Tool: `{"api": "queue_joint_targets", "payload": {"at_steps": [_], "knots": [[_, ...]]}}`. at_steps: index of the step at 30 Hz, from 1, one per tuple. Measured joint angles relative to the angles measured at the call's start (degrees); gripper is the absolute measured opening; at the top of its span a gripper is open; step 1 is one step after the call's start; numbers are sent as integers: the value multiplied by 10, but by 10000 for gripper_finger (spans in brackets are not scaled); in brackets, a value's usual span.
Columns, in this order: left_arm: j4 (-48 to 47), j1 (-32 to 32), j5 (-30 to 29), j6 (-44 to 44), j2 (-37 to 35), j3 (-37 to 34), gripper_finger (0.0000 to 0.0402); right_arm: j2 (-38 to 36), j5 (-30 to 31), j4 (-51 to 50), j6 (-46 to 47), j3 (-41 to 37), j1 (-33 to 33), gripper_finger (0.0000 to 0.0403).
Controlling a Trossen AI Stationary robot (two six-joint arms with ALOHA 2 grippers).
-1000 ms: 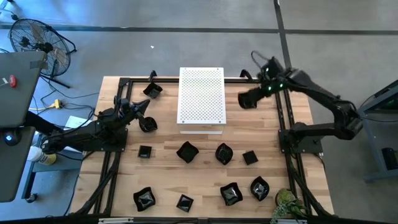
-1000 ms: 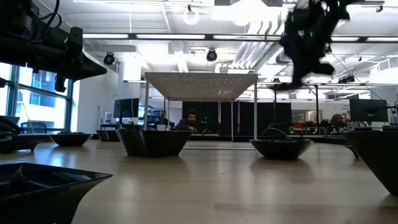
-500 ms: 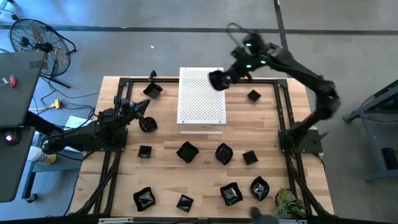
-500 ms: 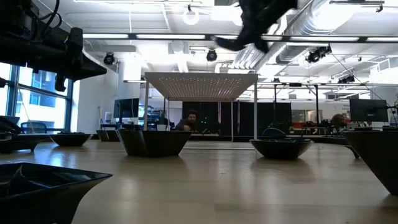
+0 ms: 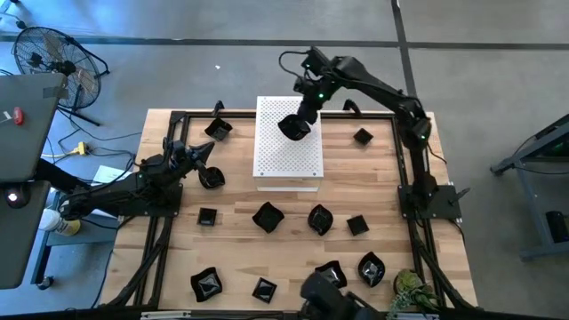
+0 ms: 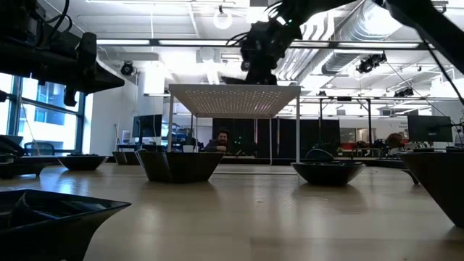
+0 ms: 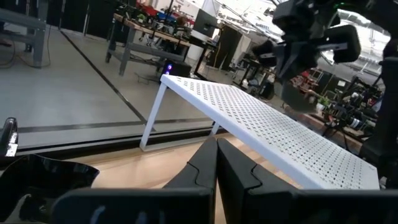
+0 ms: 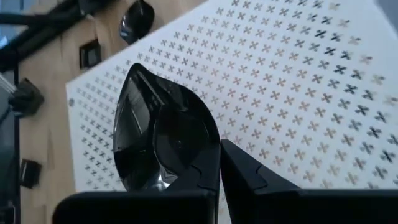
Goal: Pick & Place Mini shaped plates
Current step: Put the black leaf shaped plate on the shelf
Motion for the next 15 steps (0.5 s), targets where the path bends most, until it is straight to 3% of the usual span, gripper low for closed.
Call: {"api": "queue_joint_targets", "payload": {"at_steps": [15], "knots": [[0, 0, 0, 0, 0, 0, 1, 43, 9, -4, -43, 17, 28, 8]]}}
